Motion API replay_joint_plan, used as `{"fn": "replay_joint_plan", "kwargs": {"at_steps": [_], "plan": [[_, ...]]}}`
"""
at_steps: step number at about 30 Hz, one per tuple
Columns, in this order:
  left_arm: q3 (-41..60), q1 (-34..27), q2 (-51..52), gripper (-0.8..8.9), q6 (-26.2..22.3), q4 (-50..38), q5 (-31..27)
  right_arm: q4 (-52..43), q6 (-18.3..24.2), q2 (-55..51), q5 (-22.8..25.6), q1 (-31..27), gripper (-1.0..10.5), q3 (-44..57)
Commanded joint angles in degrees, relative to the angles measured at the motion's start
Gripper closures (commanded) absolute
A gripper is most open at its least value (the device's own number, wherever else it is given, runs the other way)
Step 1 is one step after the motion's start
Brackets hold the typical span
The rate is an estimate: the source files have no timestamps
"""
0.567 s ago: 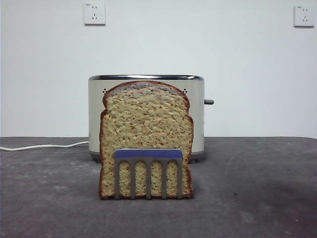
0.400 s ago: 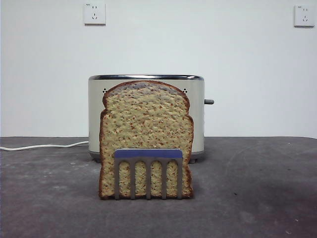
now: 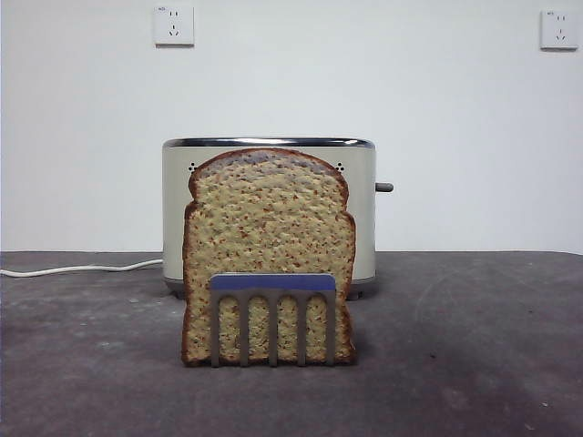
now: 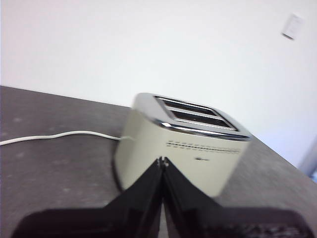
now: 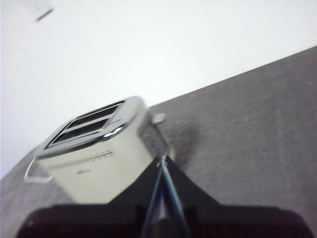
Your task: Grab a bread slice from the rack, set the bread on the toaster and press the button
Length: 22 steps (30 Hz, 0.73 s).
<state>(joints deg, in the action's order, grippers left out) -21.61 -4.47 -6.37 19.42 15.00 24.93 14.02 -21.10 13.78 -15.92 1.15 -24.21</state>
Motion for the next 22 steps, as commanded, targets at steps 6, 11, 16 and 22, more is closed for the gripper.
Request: {"fn": "replay_joint_plan", "kwargs": {"at_steps": [6, 11, 16, 22], "plan": [[-13.3, -0.1, -10.9, 8.21, -10.2, 7.5, 11.4, 18.7, 17.7, 15.6, -5.4, 0.2, 9.6, -21.5], [-21.3, -0.1, -17.7, 8.21, -17.7, 15.3, 17.7, 32.0, 26.3, 23.6, -6.7, 0.5, 9.6, -33.0], [-29.4, 0.7, -23.8, 8.21, -26.8, 27.3, 19.0, 43.7, 30.3, 29.7, -6.7, 2.1, 9.6, -41.4], [-33.9, 4.0, -27.2, 8.21, -32.9, 34.2, 18.6, 48.0, 31.7, 31.6, -6.7, 4.6, 9.6, -44.0]]}}
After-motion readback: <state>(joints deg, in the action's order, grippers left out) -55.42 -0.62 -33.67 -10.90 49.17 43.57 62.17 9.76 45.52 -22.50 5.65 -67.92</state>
